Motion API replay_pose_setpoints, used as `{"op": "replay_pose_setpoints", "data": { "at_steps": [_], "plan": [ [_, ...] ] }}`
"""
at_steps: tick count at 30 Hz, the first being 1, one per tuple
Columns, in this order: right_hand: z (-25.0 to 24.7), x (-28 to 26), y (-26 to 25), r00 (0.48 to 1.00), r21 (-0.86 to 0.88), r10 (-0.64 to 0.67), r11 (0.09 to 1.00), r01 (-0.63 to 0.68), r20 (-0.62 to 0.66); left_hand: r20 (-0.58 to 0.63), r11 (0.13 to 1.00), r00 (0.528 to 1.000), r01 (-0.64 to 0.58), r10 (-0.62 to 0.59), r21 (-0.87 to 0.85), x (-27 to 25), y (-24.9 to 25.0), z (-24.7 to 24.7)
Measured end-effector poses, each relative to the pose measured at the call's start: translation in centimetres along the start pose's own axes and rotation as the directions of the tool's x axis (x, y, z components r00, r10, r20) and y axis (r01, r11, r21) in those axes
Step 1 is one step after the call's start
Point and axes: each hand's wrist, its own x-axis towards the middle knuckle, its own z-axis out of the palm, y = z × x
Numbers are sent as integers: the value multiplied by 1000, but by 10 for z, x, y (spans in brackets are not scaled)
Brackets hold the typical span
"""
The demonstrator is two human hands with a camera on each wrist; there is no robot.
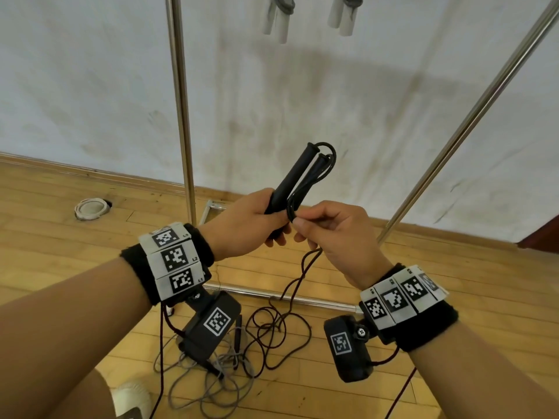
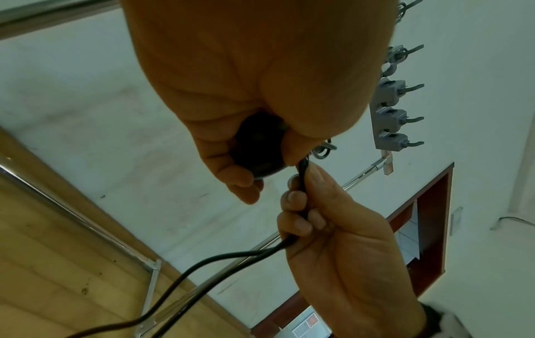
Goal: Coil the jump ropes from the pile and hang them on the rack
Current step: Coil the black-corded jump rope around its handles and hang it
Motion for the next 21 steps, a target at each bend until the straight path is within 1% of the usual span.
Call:
{"op": "replay_pose_setpoints", "data": {
  "at_steps": [3,8,11,14,16,18,19,21],
  "plan": [
    [1,1,0,1000,27,2,1000,-2,4,35,993,999,28,-24,-111,-3,2,-1],
    [3,-1,-2,999,59,31,998,-33,37,80,986,997,14,-1,-169,-6,3,1],
    [5,-1,-3,998,67,42,997,-46,52,62,995,997,-38,44,-91,-6,4,3],
    [7,-3,-1,997,66,53,996,-57,63,27,999,999,-41,41,-14,-5,2,3],
    [5,-4,1,992,105,54,992,-66,115,3,998,999,-49,49,44,-5,1,2],
    [-1,-5,3,978,152,62,984,-93,199,-30,997,998,-48,50,57,-5,2,-1],
    [-4,-5,4,969,158,73,981,-113,237,-41,997,998,-44,47,59,-5,3,-3],
    [-7,-7,8,957,108,114,983,-148,268,-47,995,998,-47,51,90,-4,4,-6]
  ]
}}
